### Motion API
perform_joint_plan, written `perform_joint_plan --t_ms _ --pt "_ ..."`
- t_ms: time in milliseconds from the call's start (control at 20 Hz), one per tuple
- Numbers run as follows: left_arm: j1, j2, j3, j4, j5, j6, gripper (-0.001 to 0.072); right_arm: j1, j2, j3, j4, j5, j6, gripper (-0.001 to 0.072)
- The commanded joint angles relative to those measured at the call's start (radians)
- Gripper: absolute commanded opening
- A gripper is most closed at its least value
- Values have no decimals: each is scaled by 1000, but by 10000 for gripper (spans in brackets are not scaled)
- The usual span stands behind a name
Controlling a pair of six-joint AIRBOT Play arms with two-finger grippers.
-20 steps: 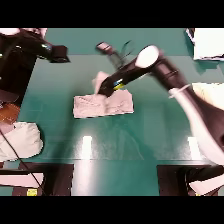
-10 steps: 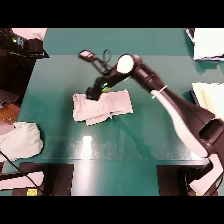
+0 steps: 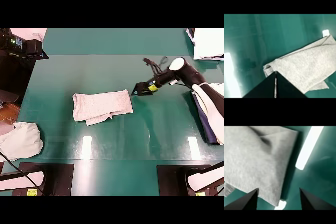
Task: Fold the shirts.
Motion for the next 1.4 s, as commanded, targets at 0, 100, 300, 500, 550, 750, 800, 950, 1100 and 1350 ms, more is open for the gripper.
perform_joint_plan --t_ms 0,100,300,500,550,750,800,950,1100,1350 --pt "-8 0 0 -10 19 5 22 -79 0 -138 178 -75 -66 597" --pt "-11 -1 0 -19 32 17 21 -55 -27 -156 204 -71 -82 597" --pt "-11 -1 0 -21 31 23 21 29 -121 -128 295 -47 -82 596" --pt "-11 -1 0 -26 27 22 21 143 -183 -20 297 -31 -82 533" --pt "-11 -1 0 -34 27 22 21 167 -188 6 294 -37 -83 446" --pt "-23 -1 0 -51 19 22 21 202 -188 82 289 -51 -100 181" --pt "-28 -1 0 -55 19 22 21 196 -187 97 290 -48 -100 17" --pt "-76 -1 -1 -56 20 21 21 150 -170 134 289 -18 -99 11" --pt "-149 -1 0 -55 22 22 21 42 -89 132 277 -23 -88 11" --pt "-244 -1 0 -56 60 21 22 -261 109 132 35 -53 30 10"
